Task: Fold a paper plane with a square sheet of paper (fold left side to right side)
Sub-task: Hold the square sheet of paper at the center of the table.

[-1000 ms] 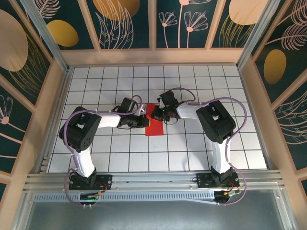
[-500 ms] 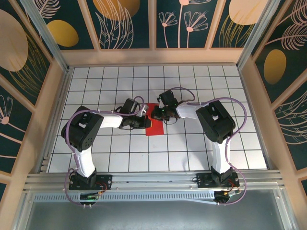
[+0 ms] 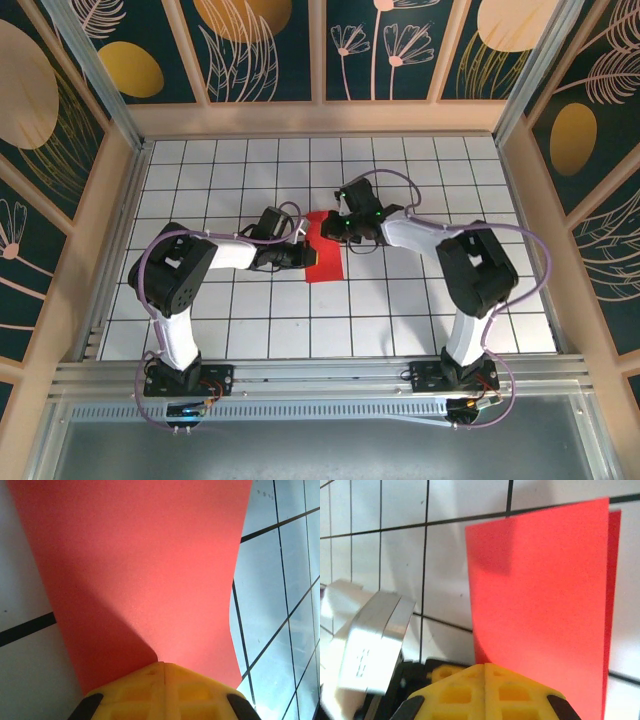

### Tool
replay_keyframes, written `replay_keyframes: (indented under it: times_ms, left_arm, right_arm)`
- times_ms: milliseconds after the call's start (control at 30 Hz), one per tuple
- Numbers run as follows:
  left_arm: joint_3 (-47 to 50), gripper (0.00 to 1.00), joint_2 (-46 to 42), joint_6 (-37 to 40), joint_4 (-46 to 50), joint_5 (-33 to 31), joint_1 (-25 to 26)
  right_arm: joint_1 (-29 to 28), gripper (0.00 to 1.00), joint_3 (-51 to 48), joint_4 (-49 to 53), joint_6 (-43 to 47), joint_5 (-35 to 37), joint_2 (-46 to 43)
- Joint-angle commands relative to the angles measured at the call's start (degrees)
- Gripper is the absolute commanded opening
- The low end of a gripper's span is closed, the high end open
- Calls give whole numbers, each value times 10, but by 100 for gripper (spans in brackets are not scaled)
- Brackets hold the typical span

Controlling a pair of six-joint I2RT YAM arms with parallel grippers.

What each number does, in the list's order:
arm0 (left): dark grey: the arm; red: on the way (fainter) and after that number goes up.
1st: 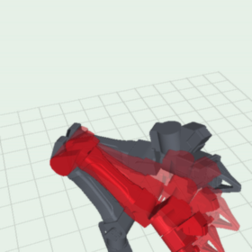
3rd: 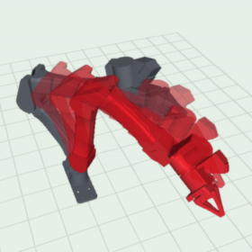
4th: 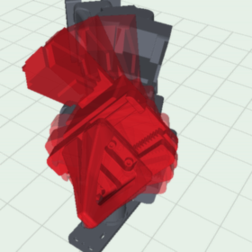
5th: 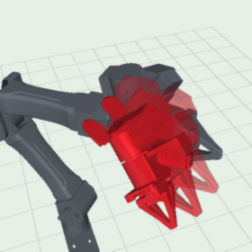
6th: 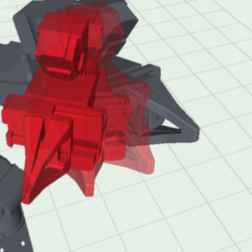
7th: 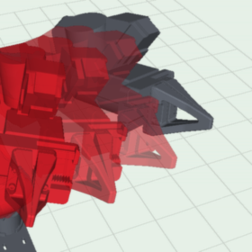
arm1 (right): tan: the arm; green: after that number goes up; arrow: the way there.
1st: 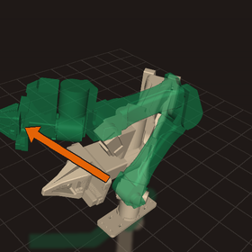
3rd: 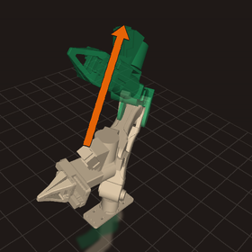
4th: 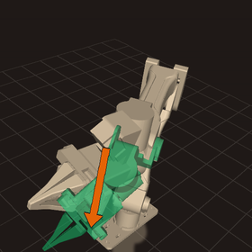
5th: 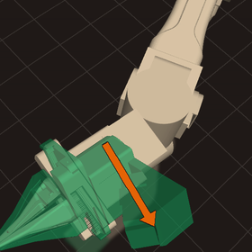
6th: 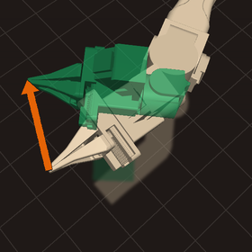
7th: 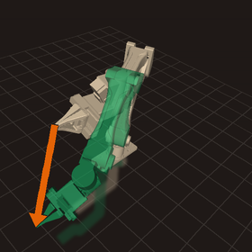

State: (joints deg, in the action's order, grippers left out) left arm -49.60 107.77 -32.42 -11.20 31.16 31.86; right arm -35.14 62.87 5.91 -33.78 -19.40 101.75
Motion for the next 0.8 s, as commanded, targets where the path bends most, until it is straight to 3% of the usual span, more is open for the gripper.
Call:
replay_keyframes:
  times_ms: [0, 167, 400, 767]
  left_arm:
    - [11, 0, 8, -1, 29, -20, 7]
    - [10, 0, 6, -3, 28, -18, 8]
    - [5, 0, 3, -2, 32, -18, 9]
    - [-36, 1, -6, -18, 27, -1, 4]
  right_arm:
    - [-11, 0, -55, 0, -15, -16, -30]
    - [-33, 0, -100, -48, -50, -37, -22]
    - [-53, 0, -87, -69, -62, -29, 30]
    - [-56, 0, -89, 3, -37, 3, 56]
